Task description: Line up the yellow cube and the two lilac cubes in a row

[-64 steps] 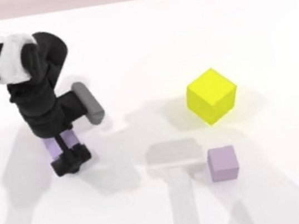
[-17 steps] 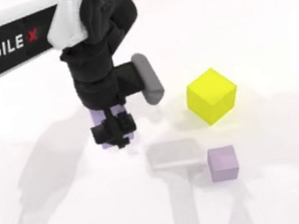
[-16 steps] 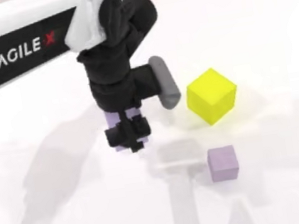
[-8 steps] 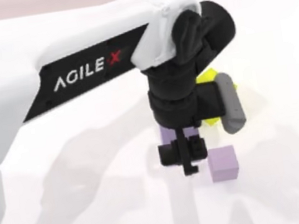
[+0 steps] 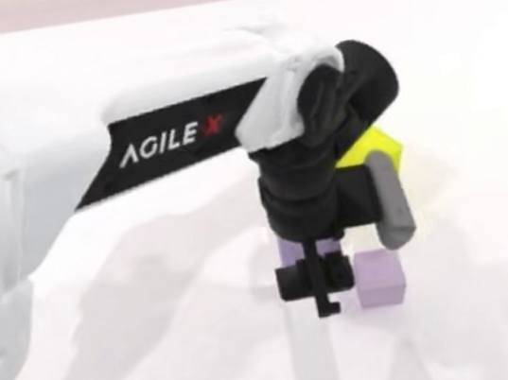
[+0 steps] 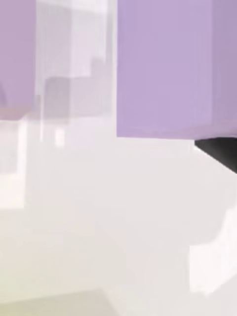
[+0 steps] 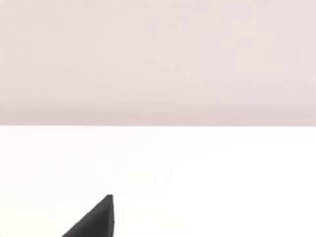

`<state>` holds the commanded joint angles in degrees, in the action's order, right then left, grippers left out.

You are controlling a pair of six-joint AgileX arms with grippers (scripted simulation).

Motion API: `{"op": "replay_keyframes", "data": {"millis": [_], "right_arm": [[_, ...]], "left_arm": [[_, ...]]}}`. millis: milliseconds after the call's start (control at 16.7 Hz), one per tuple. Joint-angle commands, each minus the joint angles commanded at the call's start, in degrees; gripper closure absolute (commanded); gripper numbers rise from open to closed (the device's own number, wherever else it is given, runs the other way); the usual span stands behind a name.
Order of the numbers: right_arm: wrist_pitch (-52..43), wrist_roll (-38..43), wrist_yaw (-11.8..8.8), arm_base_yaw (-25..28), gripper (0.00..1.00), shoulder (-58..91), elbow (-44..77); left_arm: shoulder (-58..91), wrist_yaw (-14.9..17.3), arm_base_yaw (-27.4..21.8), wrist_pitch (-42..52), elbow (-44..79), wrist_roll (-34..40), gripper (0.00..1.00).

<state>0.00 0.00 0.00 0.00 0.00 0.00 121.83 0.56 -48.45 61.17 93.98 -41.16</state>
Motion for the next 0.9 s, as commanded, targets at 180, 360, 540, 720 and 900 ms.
{"op": "replay_keyframes", "data": {"millis": [180,360,540,720,900], "right_arm": [[0.0,0.0,0.0,0.0,0.0,0.0,0.0],[0.0,0.0,0.0,0.0,0.0,0.0,0.0],[0.0,0.0,0.0,0.0,0.0,0.0,0.0],[0.0,0.0,0.0,0.0,0.0,0.0,0.0],[0.0,0.0,0.0,0.0,0.0,0.0,0.0]], "left_arm": [[1.71,0.06,-0.26,-4.98,-3.42,-0.07,1.0],[2.01,0.08,-0.36,-5.63,-3.96,-0.13,1.0],[2.01,0.08,-0.36,-5.63,-3.96,-0.13,0.85],[2.01,0.08,-0.36,-5.63,-3.96,-0.13,0.62],[2.01,0.08,-0.36,-5.63,-3.96,-0.13,0.4]]}}
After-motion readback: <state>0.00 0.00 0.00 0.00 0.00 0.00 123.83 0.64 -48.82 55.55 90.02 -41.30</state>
